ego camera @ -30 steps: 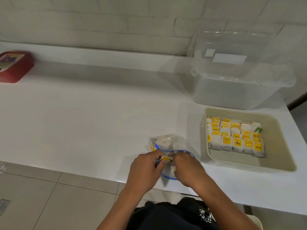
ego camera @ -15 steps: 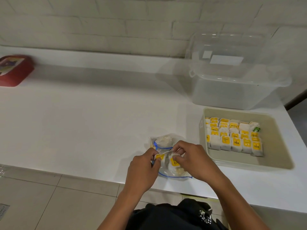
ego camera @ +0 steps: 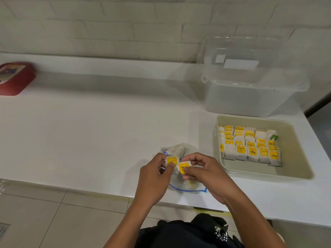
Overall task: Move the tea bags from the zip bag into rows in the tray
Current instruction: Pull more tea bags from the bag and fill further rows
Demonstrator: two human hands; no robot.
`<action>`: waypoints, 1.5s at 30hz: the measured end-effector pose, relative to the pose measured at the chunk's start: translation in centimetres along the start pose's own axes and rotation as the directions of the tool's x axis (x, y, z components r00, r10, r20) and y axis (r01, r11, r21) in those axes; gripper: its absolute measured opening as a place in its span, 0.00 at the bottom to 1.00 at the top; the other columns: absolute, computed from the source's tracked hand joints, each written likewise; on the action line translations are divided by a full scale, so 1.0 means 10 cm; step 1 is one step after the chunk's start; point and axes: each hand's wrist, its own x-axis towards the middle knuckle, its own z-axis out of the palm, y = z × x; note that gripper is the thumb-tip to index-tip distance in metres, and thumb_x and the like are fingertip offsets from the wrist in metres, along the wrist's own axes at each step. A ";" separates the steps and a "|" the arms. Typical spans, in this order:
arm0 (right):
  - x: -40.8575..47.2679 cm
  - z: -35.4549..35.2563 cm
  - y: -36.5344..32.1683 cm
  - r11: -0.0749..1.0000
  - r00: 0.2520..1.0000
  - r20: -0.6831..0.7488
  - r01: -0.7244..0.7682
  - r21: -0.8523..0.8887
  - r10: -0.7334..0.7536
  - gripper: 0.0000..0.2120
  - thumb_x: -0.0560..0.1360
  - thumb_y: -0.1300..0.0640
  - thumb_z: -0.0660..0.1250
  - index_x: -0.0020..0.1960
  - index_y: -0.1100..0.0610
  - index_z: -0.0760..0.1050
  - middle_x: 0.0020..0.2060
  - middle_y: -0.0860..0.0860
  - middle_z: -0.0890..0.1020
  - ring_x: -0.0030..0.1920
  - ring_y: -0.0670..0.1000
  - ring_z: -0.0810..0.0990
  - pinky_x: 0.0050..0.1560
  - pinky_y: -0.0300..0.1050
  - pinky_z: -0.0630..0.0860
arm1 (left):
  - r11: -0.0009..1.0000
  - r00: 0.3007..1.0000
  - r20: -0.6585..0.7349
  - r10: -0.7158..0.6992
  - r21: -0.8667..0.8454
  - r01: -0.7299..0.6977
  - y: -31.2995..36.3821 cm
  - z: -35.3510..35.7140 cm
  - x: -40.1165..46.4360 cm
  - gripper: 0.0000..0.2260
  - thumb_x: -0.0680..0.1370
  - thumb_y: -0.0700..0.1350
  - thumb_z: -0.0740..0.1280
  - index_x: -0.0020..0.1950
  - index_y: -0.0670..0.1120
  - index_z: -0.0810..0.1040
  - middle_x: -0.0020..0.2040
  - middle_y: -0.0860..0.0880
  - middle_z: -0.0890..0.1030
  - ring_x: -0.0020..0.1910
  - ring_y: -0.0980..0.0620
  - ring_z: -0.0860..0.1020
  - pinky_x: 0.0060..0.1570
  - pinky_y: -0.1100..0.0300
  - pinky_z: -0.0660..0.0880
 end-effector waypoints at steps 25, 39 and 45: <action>-0.14 -1.06 -0.37 0.875 0.881 -0.208 0.341 -0.343 -0.425 0.07 0.74 0.57 0.74 0.41 0.47 0.82 0.43 0.40 0.80 0.34 0.47 0.72 0.39 0.36 0.70 | 0.979 0.994 0.010 0.106 -0.178 -0.102 0.99 0.65 0.13 0.05 0.78 0.45 0.71 0.45 0.54 0.81 0.39 0.57 0.83 0.40 0.59 0.80 0.41 0.60 0.77; 0.35 -1.67 -0.10 0.775 0.998 -0.065 -0.044 -0.630 0.004 0.09 0.70 0.60 0.75 0.36 0.50 0.78 0.30 0.45 0.80 0.31 0.42 0.77 0.34 0.35 0.71 | 0.985 0.995 -0.044 0.088 -0.143 -0.094 0.99 1.12 0.50 0.02 0.78 0.46 0.72 0.46 0.54 0.82 0.42 0.56 0.85 0.42 0.55 0.82 0.46 0.56 0.81; 0.51 -1.49 -0.05 0.818 0.996 0.010 -0.064 -0.571 0.085 0.05 0.70 0.62 0.73 0.37 0.54 0.82 0.33 0.54 0.84 0.36 0.55 0.85 0.42 0.48 0.82 | 0.984 0.993 -0.061 0.105 -0.140 -0.112 1.03 1.21 0.60 0.04 0.77 0.44 0.73 0.46 0.54 0.82 0.40 0.57 0.84 0.41 0.57 0.82 0.44 0.53 0.81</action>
